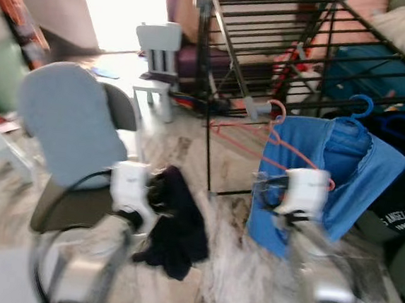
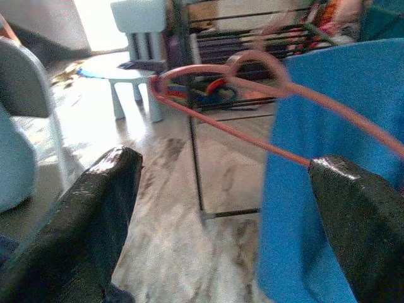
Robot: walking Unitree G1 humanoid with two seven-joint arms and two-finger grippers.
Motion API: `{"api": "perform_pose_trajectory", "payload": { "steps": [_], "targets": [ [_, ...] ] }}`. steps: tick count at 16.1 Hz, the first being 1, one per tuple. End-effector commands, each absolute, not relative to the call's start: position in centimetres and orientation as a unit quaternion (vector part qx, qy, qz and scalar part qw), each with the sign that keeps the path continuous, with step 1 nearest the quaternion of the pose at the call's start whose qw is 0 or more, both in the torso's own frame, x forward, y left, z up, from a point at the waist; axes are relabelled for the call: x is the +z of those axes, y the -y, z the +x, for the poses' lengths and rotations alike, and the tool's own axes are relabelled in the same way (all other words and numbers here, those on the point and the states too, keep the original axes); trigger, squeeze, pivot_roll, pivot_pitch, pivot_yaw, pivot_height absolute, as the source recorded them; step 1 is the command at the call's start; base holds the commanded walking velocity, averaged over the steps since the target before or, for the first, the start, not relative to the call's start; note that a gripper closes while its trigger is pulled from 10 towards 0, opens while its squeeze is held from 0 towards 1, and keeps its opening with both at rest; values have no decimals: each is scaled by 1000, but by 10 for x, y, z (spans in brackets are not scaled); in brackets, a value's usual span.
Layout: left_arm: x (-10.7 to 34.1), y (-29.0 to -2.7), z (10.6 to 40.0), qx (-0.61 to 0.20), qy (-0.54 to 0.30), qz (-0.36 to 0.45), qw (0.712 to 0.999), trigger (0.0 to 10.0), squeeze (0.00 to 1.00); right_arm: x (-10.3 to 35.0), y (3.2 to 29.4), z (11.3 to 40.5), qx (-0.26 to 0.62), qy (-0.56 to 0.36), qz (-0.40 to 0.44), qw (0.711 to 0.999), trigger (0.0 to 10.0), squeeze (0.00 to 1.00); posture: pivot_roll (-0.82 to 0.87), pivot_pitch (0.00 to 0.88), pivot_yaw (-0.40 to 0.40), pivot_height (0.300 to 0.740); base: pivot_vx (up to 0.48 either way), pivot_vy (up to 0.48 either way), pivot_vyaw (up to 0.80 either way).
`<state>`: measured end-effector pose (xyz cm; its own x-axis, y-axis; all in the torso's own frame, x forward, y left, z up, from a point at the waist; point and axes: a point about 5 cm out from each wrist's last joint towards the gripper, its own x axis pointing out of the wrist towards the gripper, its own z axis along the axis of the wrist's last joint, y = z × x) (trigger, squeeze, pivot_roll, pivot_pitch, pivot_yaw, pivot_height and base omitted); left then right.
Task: Hang hanger
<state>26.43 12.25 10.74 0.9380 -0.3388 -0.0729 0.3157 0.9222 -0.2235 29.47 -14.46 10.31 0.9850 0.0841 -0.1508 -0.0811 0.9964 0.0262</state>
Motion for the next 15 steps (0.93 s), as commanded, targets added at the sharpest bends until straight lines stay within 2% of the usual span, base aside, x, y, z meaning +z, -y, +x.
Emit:
{"api": "perform_pose_trajectory", "payload": {
  "steps": [1, 4, 8, 9, 15],
  "targets": [
    [118, -114, 267, -182, -33, -104, 977, 10000, 0, 110, 155, 297, 25, -63, 2, 998, 10000, 0, -90, 22, 58, 740, 480, 0, 0],
    [114, -115, 268, -176, -49, -89, 979, 10000, 0, 110, 155, 296, 25, -63, -1, 998, 10000, 0, -92, 24, 59, 740, 462, 0, 0],
    [112, -116, 268, -169, -57, -92, 980, 10000, 0, 110, 155, 296, 25, -63, -3, 998, 10000, 0, -92, 27, 57, 740, 336, -338, 0],
    [115, -115, 267, -167, -44, -118, 978, 10000, 0, 110, 155, 296, 25, -63, -4, 998, 10000, 0, -93, 29, 56, 740, 0, 0, 0],
    [114, -116, 266, -162, -49, -124, 978, 10000, 0, 110, 159, 294, 35, -65, -28, 997, 10000, 0, -99, 36, 49, 740, 0, 0, 0]
  ]
}}
